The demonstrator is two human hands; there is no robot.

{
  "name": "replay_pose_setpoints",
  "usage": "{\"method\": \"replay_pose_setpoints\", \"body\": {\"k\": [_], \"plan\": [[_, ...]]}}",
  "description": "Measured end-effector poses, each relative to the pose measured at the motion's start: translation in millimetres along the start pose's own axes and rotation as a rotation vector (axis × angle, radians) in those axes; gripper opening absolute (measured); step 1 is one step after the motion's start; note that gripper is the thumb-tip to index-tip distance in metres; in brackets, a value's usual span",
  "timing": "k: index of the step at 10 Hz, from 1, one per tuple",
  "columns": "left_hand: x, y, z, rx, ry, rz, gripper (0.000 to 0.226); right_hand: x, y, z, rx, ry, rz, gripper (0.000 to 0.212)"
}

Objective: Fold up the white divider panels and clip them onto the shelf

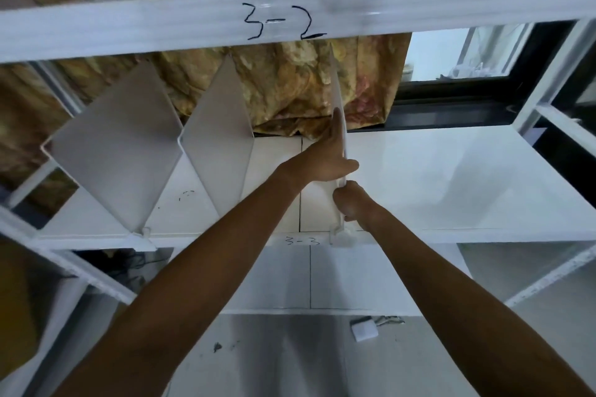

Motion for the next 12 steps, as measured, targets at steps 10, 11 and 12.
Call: {"method": "replay_pose_setpoints", "body": {"k": [10,11,12], "plan": [[45,27,-121,-0.081,-0.255,-0.148,0.036,-2,-7,-14,-0.135,-0.017,-0.38,0.035],[53,71,-149,-0.116,-0.211,-0.191,0.034,2,-13,-32,-0.086,-0.186,-0.364,0.044],[81,119,-190,-0.126,-0.087,-0.075,0.053,22,-41,-49,-0.034,-0.325,-0.329,0.043]]}}
Point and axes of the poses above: each hand's wrist, its own z-axis towards the middle knuckle, its own x-axis out of the palm, y = z × x, the point moved 10 cm from there along z, towards the middle knuckle
